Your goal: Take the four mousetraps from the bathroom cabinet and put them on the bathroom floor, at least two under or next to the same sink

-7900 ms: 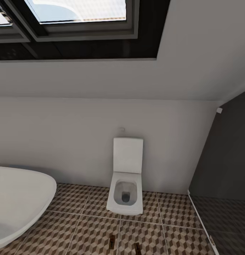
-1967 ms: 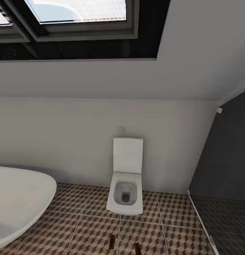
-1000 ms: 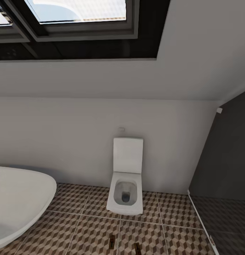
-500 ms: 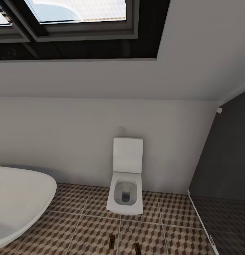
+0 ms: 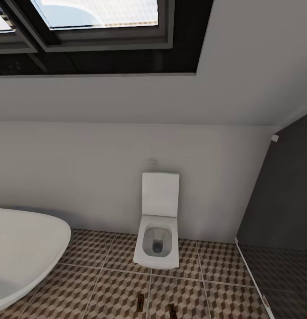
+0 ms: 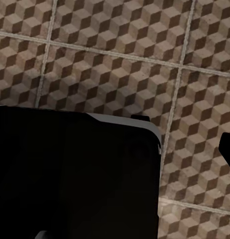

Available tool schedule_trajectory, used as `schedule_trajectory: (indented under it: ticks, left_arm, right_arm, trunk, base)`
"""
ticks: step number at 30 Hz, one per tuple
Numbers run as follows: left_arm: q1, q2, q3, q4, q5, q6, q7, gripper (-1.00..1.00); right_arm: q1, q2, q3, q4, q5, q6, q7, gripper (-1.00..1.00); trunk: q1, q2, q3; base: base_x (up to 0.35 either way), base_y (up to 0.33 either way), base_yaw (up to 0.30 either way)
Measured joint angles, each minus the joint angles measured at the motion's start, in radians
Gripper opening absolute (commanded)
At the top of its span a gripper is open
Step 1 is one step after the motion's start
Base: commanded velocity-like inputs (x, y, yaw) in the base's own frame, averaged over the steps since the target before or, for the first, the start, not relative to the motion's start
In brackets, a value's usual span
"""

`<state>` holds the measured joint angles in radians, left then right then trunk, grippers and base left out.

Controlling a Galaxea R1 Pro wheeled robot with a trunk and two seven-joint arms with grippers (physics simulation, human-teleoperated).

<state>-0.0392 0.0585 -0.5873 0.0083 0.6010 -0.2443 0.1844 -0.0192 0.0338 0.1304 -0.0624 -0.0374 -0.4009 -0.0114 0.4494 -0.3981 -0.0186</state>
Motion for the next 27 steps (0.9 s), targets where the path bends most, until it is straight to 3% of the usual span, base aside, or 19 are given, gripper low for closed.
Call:
schedule_trajectory:
  ticks: [27]
  left_arm:
    - [0.0, 0.0, 0.0, 0.0, 0.0, 0.0, 0.0, 1.0]
  right_arm:
    - [0.0, 0.0, 0.0, 0.0, 0.0, -0.001, 0.0, 1.0]
  trunk:
    - [0.0, 0.0, 0.0]
  base:
    - [0.0, 0.0, 0.0]
